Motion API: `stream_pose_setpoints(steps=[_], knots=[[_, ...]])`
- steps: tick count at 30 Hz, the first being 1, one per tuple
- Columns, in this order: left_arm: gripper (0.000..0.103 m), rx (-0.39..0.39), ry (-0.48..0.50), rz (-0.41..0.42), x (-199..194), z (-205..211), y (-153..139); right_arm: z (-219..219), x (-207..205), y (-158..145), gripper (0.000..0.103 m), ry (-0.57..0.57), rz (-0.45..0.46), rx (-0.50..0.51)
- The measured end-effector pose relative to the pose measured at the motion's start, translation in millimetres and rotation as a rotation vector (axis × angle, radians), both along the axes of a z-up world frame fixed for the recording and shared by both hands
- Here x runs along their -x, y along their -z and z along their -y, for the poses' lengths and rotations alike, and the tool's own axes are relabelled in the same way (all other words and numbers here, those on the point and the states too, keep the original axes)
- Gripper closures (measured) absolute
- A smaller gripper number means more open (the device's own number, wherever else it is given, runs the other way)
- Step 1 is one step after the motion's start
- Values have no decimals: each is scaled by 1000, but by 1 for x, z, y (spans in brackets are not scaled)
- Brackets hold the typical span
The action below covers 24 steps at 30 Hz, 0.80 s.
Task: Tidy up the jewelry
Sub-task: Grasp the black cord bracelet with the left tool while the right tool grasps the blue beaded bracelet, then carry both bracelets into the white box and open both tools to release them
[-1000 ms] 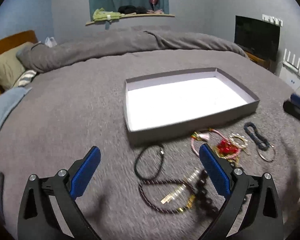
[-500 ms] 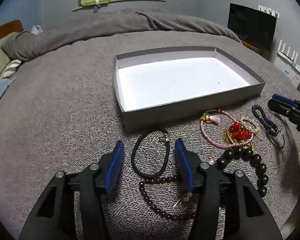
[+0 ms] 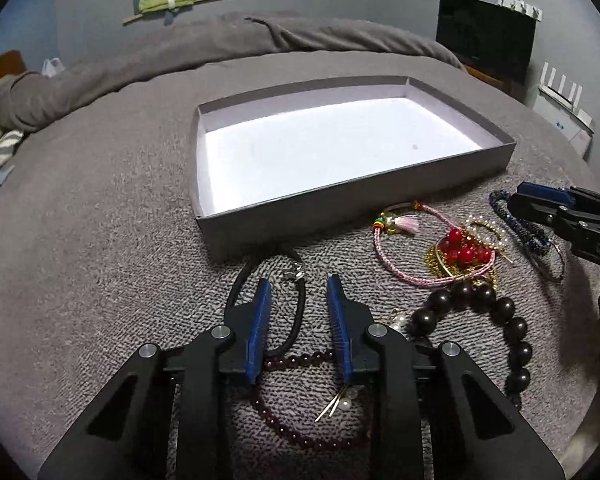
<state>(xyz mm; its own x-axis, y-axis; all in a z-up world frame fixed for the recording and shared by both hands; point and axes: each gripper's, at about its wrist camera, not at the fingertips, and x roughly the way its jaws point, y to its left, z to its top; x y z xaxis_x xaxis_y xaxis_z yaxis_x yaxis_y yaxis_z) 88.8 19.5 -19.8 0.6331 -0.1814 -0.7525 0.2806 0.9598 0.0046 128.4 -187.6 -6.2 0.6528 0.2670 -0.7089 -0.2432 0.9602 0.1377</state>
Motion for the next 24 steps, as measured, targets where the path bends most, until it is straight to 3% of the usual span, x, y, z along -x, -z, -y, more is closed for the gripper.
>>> stream_pose_setpoints(steps=[3,5,6,7,8,18,24], knots=[[77,-17,4,-1,-2,2,3,-1,-6,7,67,10,-40,1],[91,-22,7,7,-2,3,2,-2,-8,10,88,12,-50,-4],[98,-20,8,9,-1,2,1,-1,-9,10,89,11,-53,-22],[98,-9,13,15,0,1,-2,1,-8,9,89,9,-50,-34],[98,-3,18,24,3,0,-5,1,-6,6,96,5,-37,-44],[98,51,39,165,27,1,-57,8,13,-39,96,2,117,-101],[98,36,34,225,11,3,-85,15,0,-65,96,18,178,-124]])
